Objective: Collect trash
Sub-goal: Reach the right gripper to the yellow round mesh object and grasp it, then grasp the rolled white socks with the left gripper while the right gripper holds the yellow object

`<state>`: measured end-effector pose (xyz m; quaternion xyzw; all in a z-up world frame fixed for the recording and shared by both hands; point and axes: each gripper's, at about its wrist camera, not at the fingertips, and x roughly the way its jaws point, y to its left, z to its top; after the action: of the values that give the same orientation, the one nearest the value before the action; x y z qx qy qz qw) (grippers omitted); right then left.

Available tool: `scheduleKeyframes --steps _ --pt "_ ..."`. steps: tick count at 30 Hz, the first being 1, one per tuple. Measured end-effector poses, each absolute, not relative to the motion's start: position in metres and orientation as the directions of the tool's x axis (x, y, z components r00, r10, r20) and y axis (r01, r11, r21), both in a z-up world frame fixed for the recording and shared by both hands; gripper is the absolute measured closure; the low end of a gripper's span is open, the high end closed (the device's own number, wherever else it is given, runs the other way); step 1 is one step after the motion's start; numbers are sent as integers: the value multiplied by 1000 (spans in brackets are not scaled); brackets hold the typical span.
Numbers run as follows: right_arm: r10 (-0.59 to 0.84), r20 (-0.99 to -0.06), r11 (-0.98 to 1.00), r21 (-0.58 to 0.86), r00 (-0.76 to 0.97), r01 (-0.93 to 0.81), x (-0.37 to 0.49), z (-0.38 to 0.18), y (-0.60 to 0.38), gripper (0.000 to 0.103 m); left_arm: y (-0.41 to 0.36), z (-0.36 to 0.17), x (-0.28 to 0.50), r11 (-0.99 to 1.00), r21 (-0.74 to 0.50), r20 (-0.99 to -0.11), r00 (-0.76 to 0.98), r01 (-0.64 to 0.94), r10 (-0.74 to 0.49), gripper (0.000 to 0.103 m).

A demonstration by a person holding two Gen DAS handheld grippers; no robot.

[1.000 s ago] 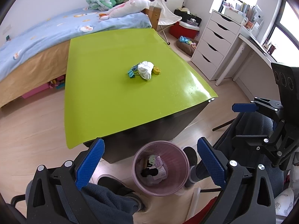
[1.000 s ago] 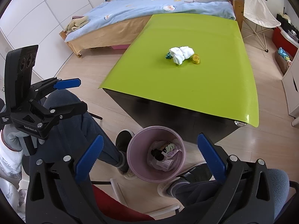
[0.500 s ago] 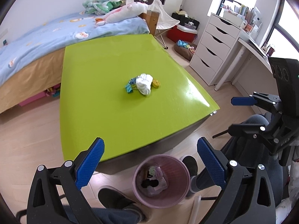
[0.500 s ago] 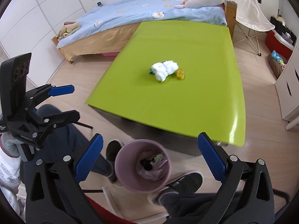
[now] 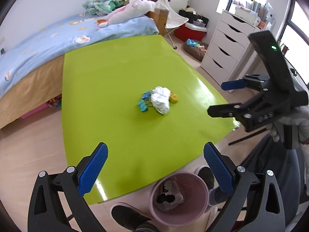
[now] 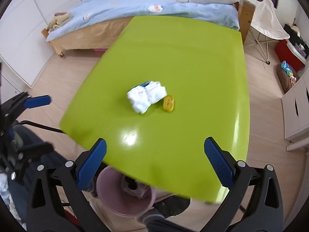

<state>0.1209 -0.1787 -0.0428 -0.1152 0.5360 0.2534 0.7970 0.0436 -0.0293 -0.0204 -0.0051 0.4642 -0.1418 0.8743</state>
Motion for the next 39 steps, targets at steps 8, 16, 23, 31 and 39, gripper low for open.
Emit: scheduleKeyframes --steps 8,16,23,31,39 --pt "200 -952 855 55 231 -515 173 -79 -161 4 -21 -34 57 967 -142 -821 521 212 -235 8" --pt "156 -973 857 48 169 -513 195 -103 -152 34 -10 -41 59 971 -158 -820 524 178 -229 8" --pt "158 -976 852 56 153 -521 196 -107 -145 53 -7 -45 59 972 -165 -822 521 165 -228 8" --pt "168 -976 848 71 140 -525 198 -108 -142 84 -7 -45 61 972 -164 -825 516 169 -229 8" --pt "181 -971 860 79 157 -503 191 -97 -156 84 -14 -44 66 970 -157 -826 513 186 -232 8"
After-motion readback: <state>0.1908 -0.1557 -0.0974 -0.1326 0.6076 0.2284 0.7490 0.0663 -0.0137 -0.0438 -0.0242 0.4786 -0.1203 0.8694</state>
